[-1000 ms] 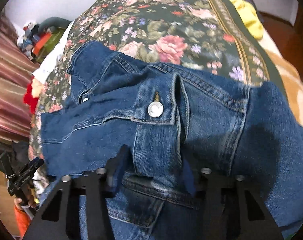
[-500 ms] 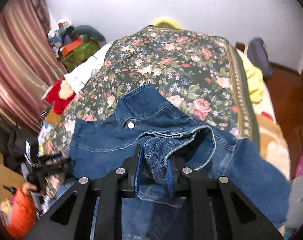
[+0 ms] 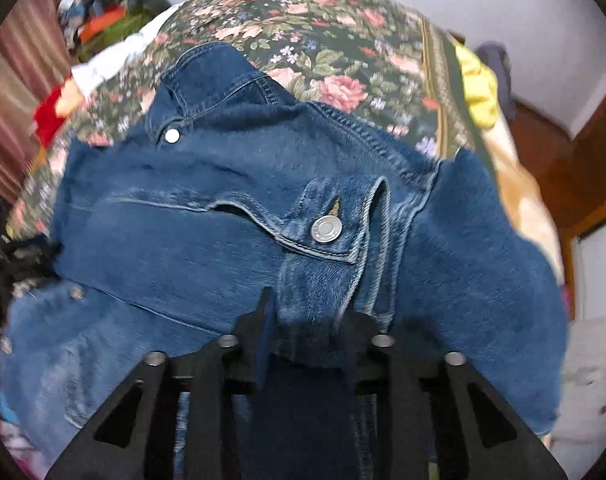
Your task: Fold large clothes
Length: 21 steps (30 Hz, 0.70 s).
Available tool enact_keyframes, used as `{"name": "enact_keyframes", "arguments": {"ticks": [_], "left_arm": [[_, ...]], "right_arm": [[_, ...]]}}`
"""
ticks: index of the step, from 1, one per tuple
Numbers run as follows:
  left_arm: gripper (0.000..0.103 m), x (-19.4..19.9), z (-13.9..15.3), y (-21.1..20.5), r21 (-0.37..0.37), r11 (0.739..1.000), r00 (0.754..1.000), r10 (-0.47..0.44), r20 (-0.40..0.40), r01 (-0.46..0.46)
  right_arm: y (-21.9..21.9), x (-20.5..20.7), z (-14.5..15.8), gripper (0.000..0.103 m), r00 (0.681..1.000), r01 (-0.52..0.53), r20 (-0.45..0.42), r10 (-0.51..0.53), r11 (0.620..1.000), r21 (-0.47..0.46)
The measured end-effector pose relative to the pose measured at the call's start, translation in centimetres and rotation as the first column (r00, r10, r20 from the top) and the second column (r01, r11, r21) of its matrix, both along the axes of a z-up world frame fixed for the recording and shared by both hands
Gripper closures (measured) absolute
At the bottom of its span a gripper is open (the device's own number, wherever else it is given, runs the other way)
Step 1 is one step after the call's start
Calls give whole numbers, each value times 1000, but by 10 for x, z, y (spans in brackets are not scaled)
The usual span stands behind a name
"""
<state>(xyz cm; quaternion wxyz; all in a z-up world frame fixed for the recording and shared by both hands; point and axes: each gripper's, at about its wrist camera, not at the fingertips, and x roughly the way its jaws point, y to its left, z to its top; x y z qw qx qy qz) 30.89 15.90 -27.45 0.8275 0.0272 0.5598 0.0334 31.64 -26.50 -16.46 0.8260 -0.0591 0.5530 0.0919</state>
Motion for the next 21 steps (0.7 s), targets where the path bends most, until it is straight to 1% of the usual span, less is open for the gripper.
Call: {"name": "enact_keyframes", "arguments": {"ticks": [1, 2, 3, 4, 6, 8, 10, 13, 14, 16, 19, 21], "left_arm": [[30, -1, -1, -1, 12, 1000, 1000, -4, 3, 4], [29, -1, -3, -3, 27, 1000, 1000, -11, 7, 11], [28, -2, -5, -5, 38, 999, 1000, -16, 10, 16], [28, -3, -5, -5, 43, 999, 1000, -20, 12, 19], [28, -4, -5, -5, 45, 999, 1000, -22, 8, 22], [28, -3, -1, -3, 39, 999, 1000, -14, -8, 15], [28, -6, 10, -2, 41, 999, 1000, 3, -7, -3], [28, -3, 40, -5, 80, 997, 998, -6, 62, 1], [28, -1, 55, -9, 101, 995, 995, -21, 100, 11], [28, 2, 75, -16, 113, 993, 988, -43, 150, 26], [28, 12, 110, -35, 99, 993, 970, -89, 227, 68], [28, 14, 126, -48, 75, 993, 960, -109, 259, 92]], "right_arm": [[3, -2, 1, 39, 1000, -8, 24, 9, 998, -66], [6, -4, 3, 22, 998, -9, 52, 16, 990, -139], [7, -6, 5, 20, 996, -11, 85, 27, 982, -190], [6, -8, 7, 19, 994, -25, 103, 46, 980, -196], [-1, -8, 10, 19, 995, -31, 87, 45, 986, -163], [-10, -9, 16, 19, 997, -9, 75, 17, 994, -109], [-25, -11, 26, 19, 996, 47, 72, -42, 997, -59], [-45, -19, 45, 19, 988, 110, 107, -109, 994, 1], [-54, -22, 51, 19, 984, 133, 119, -135, 991, 21], [-76, -28, 64, 19, 972, 189, 133, -195, 980, 61], [-106, -37, 75, 19, 949, 267, 138, -283, 956, 124], [-130, -44, 80, 19, 928, 324, 134, -347, 931, 167]]}}
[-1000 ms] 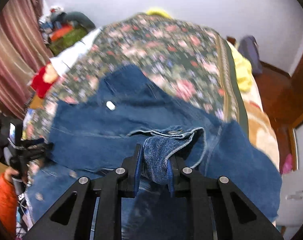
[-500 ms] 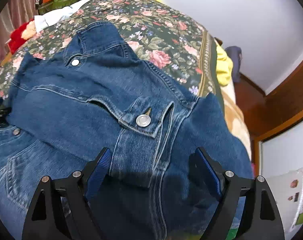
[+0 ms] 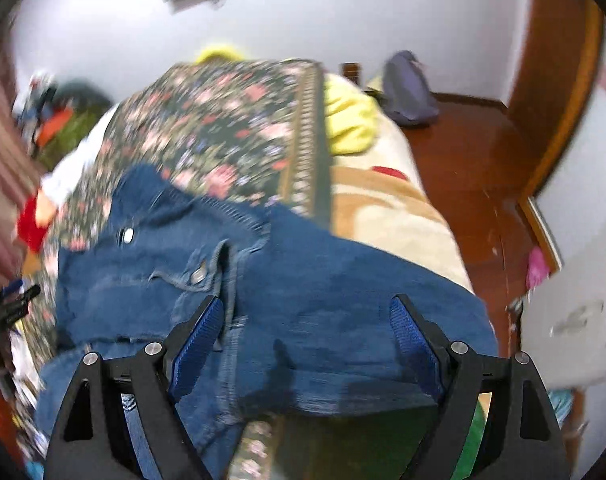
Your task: Fold large clothes
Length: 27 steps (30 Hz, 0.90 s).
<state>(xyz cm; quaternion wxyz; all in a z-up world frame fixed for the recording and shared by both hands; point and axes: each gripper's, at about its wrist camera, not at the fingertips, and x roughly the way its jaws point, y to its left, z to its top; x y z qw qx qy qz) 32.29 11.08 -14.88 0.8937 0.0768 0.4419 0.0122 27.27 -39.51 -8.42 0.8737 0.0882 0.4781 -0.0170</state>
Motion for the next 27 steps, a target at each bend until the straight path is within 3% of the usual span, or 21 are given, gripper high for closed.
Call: {"name": "enact_keyframes", "arguments": {"ticks": [5, 9, 14, 20, 24, 27], "left_arm": [[25, 18, 31, -53, -92, 990, 994, -105, 42, 108], [24, 25, 33, -105, -129, 969, 978, -207, 27, 209], [24, 35, 13, -170, -142, 935, 942, -333, -42, 324], [24, 45, -29, -221, -203, 907, 898, -403, -174, 368], [24, 47, -49, -242, -185, 897, 870, -437, -228, 402], [24, 47, -56, -253, -159, 893, 864, -449, -229, 422]], "right_arm": [[-53, -20, 0, 19, 992, 128, 1, -128, 991, 48], [-89, -35, -21, 19, 975, 219, -51, -215, 971, 97], [-117, -52, -63, 19, 951, 294, -151, -271, 943, 159], [-142, -61, -112, 19, 917, 373, -260, -302, 880, 293], [-154, -59, -131, 19, 903, 412, -291, -317, 831, 373], [-158, -52, -137, 28, 897, 432, -282, -342, 816, 384]]}}
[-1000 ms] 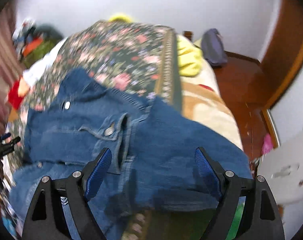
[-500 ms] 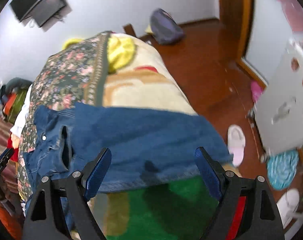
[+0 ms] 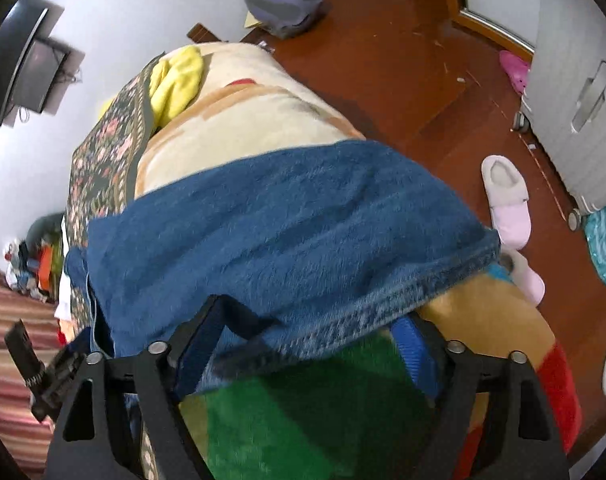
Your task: Fold large clothes
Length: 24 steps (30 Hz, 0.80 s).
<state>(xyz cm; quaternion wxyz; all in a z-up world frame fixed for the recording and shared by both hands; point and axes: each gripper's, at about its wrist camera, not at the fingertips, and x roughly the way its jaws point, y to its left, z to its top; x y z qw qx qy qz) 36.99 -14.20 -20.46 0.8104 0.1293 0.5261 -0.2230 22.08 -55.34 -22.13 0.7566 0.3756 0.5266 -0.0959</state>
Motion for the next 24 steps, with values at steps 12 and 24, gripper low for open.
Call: {"name": "enact_keyframes", "arguments": {"ticks": [12, 24], "left_arm": [[24, -8, 19, -1, 5, 1000, 996, -7, 84, 6], [24, -30, 102, 74, -126, 987, 956, 129, 262, -98]], "right_arm": [[14, 31, 49, 85, 991, -5, 130, 30, 983, -185], [102, 59, 199, 94, 862, -137, 429, 270, 939, -316]]}}
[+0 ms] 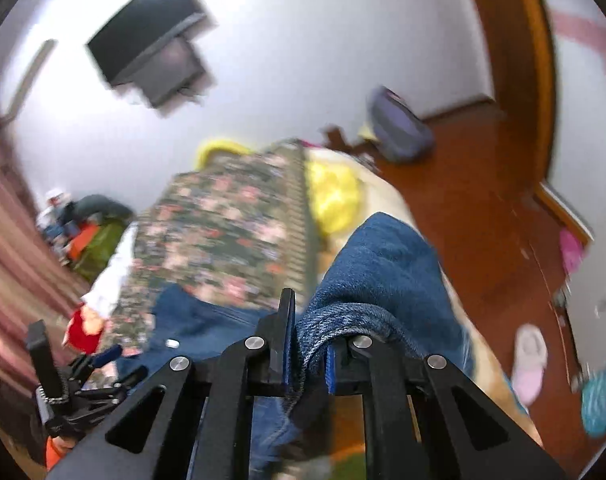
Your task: Fold large clothes
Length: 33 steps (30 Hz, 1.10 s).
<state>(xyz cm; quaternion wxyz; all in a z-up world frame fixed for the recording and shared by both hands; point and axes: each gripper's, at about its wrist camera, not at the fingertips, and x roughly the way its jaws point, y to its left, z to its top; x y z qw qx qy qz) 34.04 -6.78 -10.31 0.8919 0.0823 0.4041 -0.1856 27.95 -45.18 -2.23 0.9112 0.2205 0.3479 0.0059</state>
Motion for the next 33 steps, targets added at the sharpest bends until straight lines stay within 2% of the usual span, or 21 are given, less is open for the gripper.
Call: {"name": "enact_keyframes", "arguments": {"ticks": [5, 10, 14, 16, 20, 24, 27, 31, 33], "left_arm": [[24, -12, 13, 53, -21, 996, 996, 82, 37, -82], [24, -27, 15, 104, -35, 988, 987, 150, 52, -149], [24, -39, 5, 141, -20, 978, 977, 209, 50, -208], [24, -45, -1, 156, -18, 973, 972, 230, 37, -230], [24, -58, -16, 180, -13, 962, 962, 273, 6, -273], [24, -70, -30, 194, 0, 953, 953, 302, -11, -302], [24, -75, -39, 198, -5, 951, 950, 309, -41, -310], [24, -77, -45, 194, 1, 952, 950, 307, -61, -307], [24, -77, -43, 188, 4, 955, 953, 297, -57, -297]], "right_arm": [[74, 23, 44, 95, 988, -131, 84, 132, 991, -17], [151, 50, 46, 95, 965, -253, 65, 253, 967, -22], [209, 71, 17, 95, 938, -346, -13, 346, 938, 0], [237, 79, -8, 95, 919, -387, -73, 388, 921, 28], [272, 86, -57, 94, 881, -438, -185, 435, 898, 22], [291, 82, -105, 94, 818, -485, -319, 479, 872, 65], [305, 76, -133, 94, 783, -509, -399, 478, 860, 30], [315, 69, -161, 94, 687, -572, -527, 500, 820, 32], [314, 64, -162, 94, 659, -614, -539, 525, 789, 19]]}}
